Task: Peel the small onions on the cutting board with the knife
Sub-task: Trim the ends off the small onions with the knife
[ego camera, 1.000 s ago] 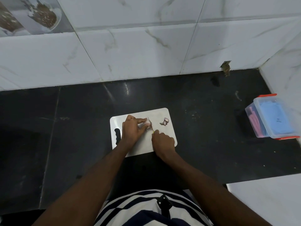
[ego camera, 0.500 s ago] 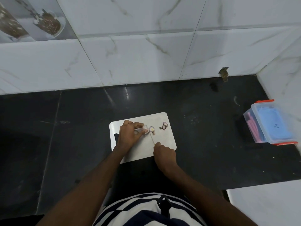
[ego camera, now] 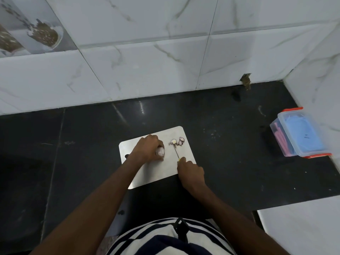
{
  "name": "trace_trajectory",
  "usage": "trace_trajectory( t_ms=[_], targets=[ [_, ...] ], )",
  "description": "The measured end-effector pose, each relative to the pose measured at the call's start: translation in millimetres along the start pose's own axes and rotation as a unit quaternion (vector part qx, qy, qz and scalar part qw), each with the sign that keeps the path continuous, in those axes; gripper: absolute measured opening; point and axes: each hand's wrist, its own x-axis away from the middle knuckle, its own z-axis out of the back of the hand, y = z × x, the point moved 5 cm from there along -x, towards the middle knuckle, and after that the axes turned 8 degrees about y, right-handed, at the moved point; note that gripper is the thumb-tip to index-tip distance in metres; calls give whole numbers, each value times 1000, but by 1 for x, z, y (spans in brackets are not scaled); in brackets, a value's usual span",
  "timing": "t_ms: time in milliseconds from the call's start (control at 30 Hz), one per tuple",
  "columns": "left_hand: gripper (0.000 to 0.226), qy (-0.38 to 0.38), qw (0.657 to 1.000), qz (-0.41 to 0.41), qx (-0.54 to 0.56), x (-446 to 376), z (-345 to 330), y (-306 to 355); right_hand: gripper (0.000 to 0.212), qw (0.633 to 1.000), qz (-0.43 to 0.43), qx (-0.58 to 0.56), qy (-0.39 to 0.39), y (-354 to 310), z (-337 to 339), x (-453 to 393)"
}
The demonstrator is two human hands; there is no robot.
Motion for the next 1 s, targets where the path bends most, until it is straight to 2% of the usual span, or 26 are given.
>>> trace_trajectory(
  t_ms=[67,167,233,633,733,1000],
  targets=[
    [42,8,998,5,63,-1,0,-4,34,1000,-3,-12,5,1,3,0],
    [39,107,968,42,222,6,8,-12,37,1000,-8,-12,9,2,6,-1],
    [41,151,945,61,282,13,9,-12,37,1000,-7,-8,14,3,9,-2],
    [40,204,942,119,240,26,-11,-10,39,999,41,-16,23,-24,17,-22],
    [32,226,933,127,250,27,-11,-11,39,998,56,-7,16,-31,16,-25],
    [31,231,919,171,269,27,-15,-12,38,998,55,-7,10,-39,14,-29]
  ],
)
